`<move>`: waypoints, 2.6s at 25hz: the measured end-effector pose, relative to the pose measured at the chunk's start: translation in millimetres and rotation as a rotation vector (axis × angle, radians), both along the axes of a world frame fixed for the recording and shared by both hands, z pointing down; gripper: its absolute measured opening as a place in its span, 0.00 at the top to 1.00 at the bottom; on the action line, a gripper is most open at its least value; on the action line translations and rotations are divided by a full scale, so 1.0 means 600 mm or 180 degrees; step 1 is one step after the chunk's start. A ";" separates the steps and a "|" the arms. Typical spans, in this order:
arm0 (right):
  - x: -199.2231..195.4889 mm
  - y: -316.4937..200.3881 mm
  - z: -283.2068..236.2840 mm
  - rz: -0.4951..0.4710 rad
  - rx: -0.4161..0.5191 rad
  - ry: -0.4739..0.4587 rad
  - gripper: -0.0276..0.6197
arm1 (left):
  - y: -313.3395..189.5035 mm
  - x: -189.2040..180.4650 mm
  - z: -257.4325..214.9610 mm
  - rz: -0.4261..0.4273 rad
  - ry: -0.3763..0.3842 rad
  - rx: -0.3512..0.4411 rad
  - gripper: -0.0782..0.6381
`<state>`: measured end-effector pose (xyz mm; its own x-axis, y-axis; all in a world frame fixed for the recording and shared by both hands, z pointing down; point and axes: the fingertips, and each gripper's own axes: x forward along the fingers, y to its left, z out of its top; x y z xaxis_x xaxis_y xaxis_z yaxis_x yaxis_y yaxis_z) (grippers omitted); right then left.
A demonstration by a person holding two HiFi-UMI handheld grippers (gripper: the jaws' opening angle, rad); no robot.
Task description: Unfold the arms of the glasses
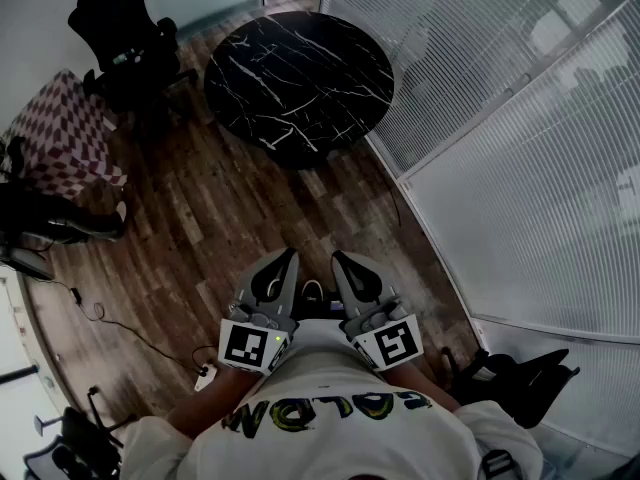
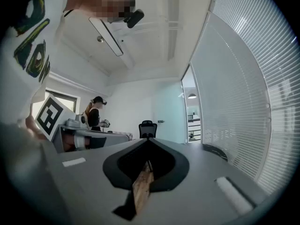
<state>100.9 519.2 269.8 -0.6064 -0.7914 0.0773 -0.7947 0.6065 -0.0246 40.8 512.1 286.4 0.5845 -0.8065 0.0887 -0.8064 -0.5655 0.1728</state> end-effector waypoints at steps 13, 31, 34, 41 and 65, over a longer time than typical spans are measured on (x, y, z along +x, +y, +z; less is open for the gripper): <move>0.034 -0.011 0.009 -0.0038 -0.0088 -0.0003 0.95 | -0.008 0.037 0.008 -0.0069 -0.0066 -0.0102 0.89; 0.132 -0.038 0.035 -0.0058 -0.0152 -0.0138 0.95 | -0.042 0.130 0.041 -0.0047 -0.0282 -0.0201 0.89; 0.129 -0.061 0.034 -0.0068 -0.0123 -0.0145 0.95 | -0.067 0.123 0.049 -0.0088 -0.0268 -0.0255 0.89; 0.109 -0.145 0.066 -0.0051 -0.0150 -0.0082 0.95 | -0.149 0.109 0.085 -0.0053 -0.0209 -0.0269 0.89; -0.184 -0.785 0.054 -0.0053 -0.0260 0.0079 0.95 | -0.782 -0.184 0.085 -0.0003 -0.0131 -0.0379 0.89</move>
<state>-9.2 48.1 302.3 -0.6164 -0.7717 0.1564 -0.7855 0.6164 -0.0549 -69.5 43.0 337.7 0.5777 -0.7894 0.2078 -0.8148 -0.5422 0.2054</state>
